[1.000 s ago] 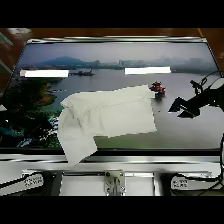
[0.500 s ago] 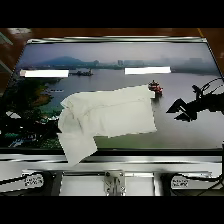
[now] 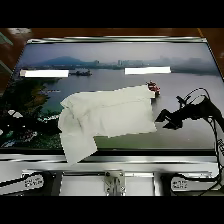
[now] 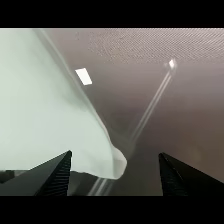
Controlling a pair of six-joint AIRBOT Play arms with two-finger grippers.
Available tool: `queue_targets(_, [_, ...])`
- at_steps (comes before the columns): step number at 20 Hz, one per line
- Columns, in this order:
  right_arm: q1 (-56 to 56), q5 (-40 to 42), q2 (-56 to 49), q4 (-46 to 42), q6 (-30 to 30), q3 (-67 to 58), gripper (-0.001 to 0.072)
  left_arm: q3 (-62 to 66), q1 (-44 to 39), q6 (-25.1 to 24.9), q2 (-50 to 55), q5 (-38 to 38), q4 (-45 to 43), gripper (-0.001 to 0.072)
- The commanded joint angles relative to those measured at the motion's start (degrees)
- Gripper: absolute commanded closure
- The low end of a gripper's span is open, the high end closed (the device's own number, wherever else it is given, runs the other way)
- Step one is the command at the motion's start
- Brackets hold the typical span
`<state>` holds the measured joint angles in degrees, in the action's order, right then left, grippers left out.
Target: Fold the shirts.
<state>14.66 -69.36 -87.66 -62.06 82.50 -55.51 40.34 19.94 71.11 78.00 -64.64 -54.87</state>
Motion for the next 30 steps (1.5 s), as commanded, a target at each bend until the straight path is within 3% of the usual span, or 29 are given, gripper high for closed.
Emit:
queue_targets(1, [-3.9,2.0,-1.2,2.2,0.4,1.8,0.0042,0.1,-0.3,-1.0,-3.5,-0.4,0.1,0.0672])
queue_targets(2, [-5.0,1.8,-1.8,3.3,0.4,1.8,0.0043,0.1,-0.3,-1.0,-4.7,-0.5,0.1,0.0672])
queue_targets(4, [-7.9,1.9,-2.2,5.7,0.3,1.8,0.0173,0.1,-0.3,-1.0,-7.5,-0.6,0.1,0.0672])
queue_targets(5, [-9.3,1.7,-2.1,7.0,-0.8,1.8,0.0312,0.4,-0.3,-1.0,-8.9,-0.8,0.1,0.0672])
queue_targets(6, [-10.4,1.4,-2.1,9.0,-2.4,1.7,0.0574,1.2,-0.3,-0.9,-10.2,-1.8,0.1,0.0672])
queue_targets(7, [-11.3,1.2,-1.8,11.8,-3.9,1.7,0.0652,2.8,-0.3,-1.0,-11.5,-3.8,0.1,0.0672])
queue_targets(10, [-11.4,1.0,2.6,17.5,-9.6,-1.0,0.0653,11.5,-0.3,-1.0,-15.3,-9.4,0.1,0.0673])
queue_targets(13, [-10.1,1.0,12.5,17.4,-14.5,-10.9,0.0654,26.0,-0.3,-1.1,-22.0,-9.0,0.6,0.0674])
queue_targets(17, [-6.8,6.3,28.3,15.6,-18.1,-33.9,0.0653,50.0,-0.3,-1.2,-32.4,2.0,1.8,0.0673])
queue_targets(20, [-5.8,15.1,39.1,7.6,-18.7,-48.1,0.0653,63.2,-0.3,-0.8,-39.2,11.5,1.7,0.0673])
queue_targets(22, [-5.8,16.2,45.1,1.7,-16.5,-51.9,0.0652,67.2,-0.3,0.9,-43.3,11.9,-0.9,0.0673])
queue_targets(25, [-5.8,10.1,52.0,-6.0,-9.8,-52.0,0.0653,67.5,-0.3,9.4,-48.0,9.1,-8.2,0.0673])
queue_targets(30, [-5.8,-1.3,54.9,-15.2,-4.5,-52.0,0.0652,67.3,-0.3,10.4,-49.1,-0.8,-12.0,0.0672])
